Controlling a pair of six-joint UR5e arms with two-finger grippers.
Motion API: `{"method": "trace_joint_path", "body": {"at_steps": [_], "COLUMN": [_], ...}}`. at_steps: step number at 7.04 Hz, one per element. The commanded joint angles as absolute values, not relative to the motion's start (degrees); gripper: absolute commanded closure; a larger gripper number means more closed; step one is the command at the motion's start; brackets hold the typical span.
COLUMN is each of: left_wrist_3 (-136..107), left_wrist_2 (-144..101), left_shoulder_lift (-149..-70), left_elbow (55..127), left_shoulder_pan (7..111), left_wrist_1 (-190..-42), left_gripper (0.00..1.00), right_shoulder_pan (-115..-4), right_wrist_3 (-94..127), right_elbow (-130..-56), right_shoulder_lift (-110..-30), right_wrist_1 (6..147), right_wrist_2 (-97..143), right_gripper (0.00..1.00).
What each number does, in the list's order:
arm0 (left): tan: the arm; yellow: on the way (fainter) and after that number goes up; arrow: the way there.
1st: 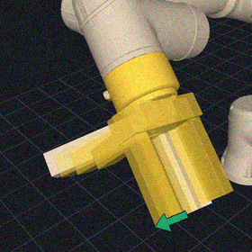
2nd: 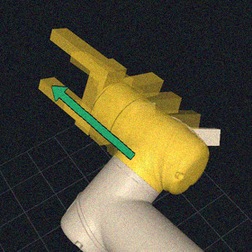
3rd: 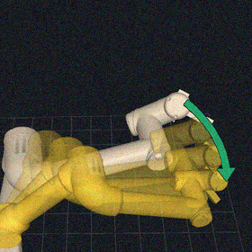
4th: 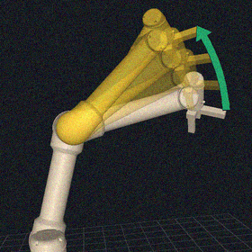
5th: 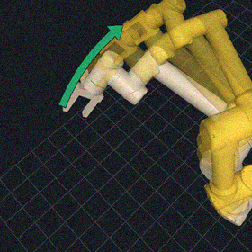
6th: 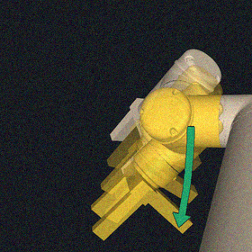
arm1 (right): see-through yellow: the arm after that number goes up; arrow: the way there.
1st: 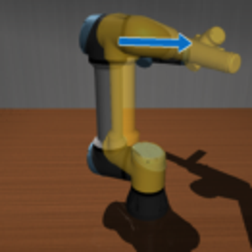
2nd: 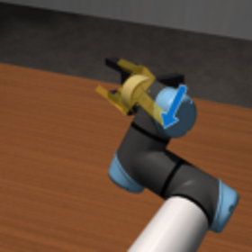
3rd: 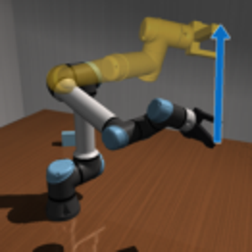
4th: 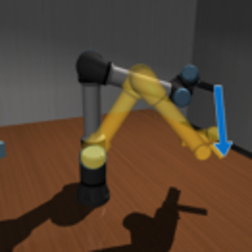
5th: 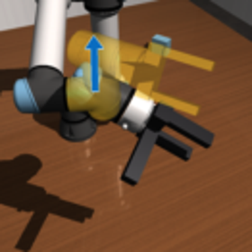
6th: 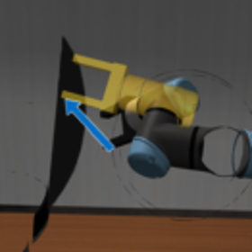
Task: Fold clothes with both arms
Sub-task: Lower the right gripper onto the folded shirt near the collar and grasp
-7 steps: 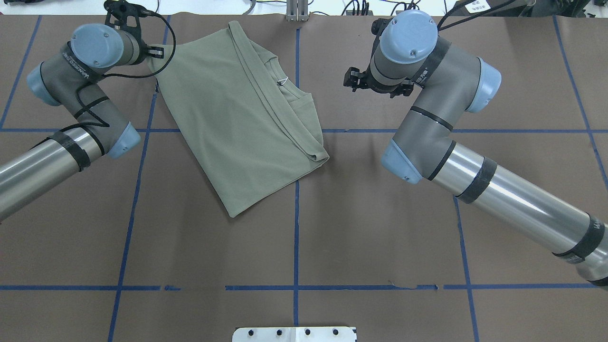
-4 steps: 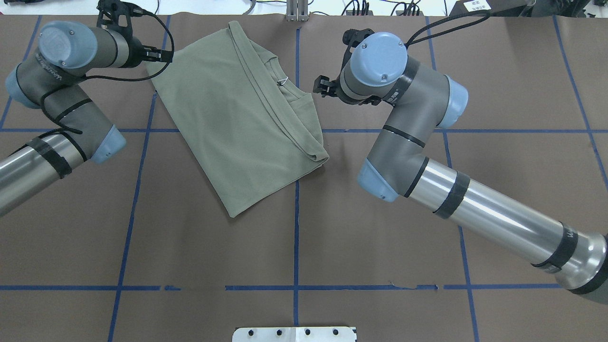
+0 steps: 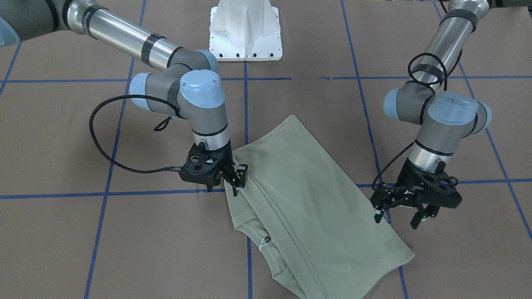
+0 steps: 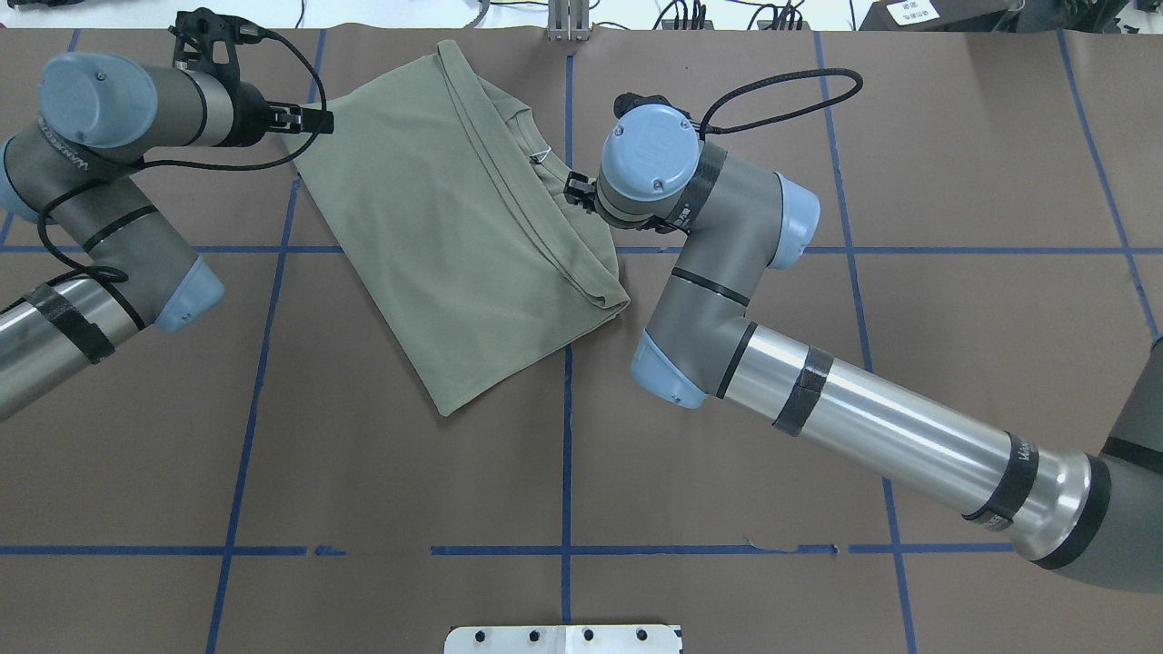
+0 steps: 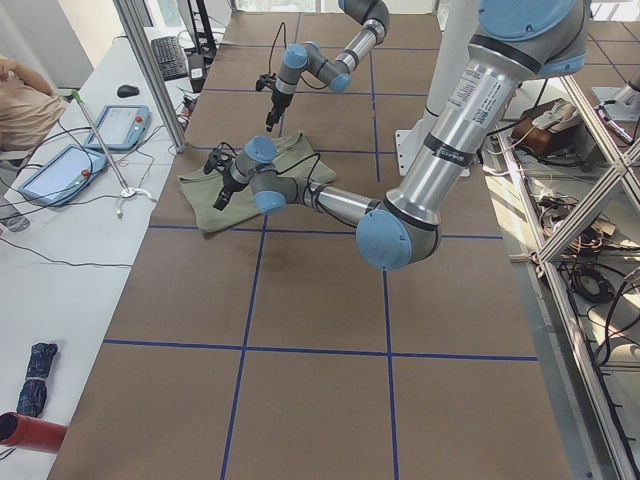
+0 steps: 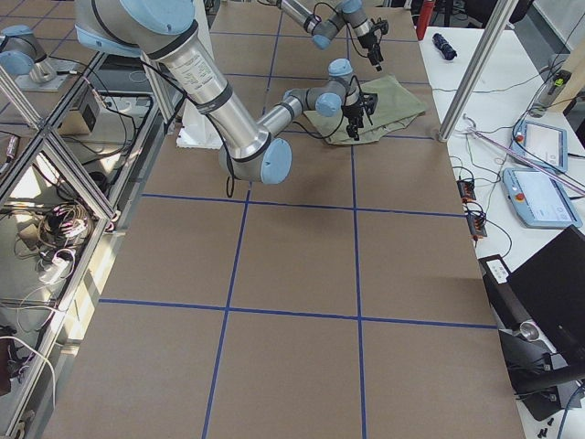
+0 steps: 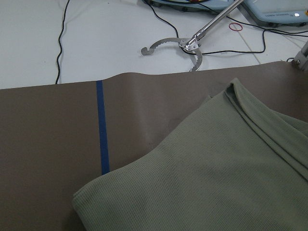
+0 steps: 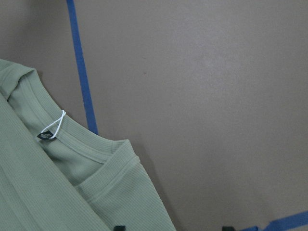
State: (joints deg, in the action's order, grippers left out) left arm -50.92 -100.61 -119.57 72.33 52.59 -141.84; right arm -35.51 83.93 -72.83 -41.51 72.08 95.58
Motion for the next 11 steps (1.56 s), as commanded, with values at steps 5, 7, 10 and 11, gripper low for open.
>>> {"method": "trace_joint_path", "body": {"at_steps": [5,7,10,11], "left_wrist_3": [-51.1,-51.1,-51.2,-51.2], "left_wrist_2": [-100.6,-100.6,-100.6,-100.6], "left_shoulder_lift": [-119.5,-119.4,-119.4,-119.4], "left_elbow": [72.2,72.2,72.1,72.1], "left_shoulder_pan": [51.5,51.5,51.2,51.1], "left_wrist_1": [-141.9,-141.9,-141.9,-141.9], "left_gripper": [0.00,0.00,0.00,0.00], "right_shoulder_pan": [-32.0,-31.3,-31.3,-31.3], "right_wrist_3": [85.1,85.0,85.2,85.1], "right_elbow": [-72.2,-72.2,-72.2,-72.2], "right_shoulder_lift": [-42.6,-42.8,-42.7,-42.7], "right_wrist_1": [72.0,71.9,71.7,71.7], "right_wrist_2": [95.1,94.0,94.0,94.0], "right_gripper": [0.30,0.31,1.00,1.00]}}
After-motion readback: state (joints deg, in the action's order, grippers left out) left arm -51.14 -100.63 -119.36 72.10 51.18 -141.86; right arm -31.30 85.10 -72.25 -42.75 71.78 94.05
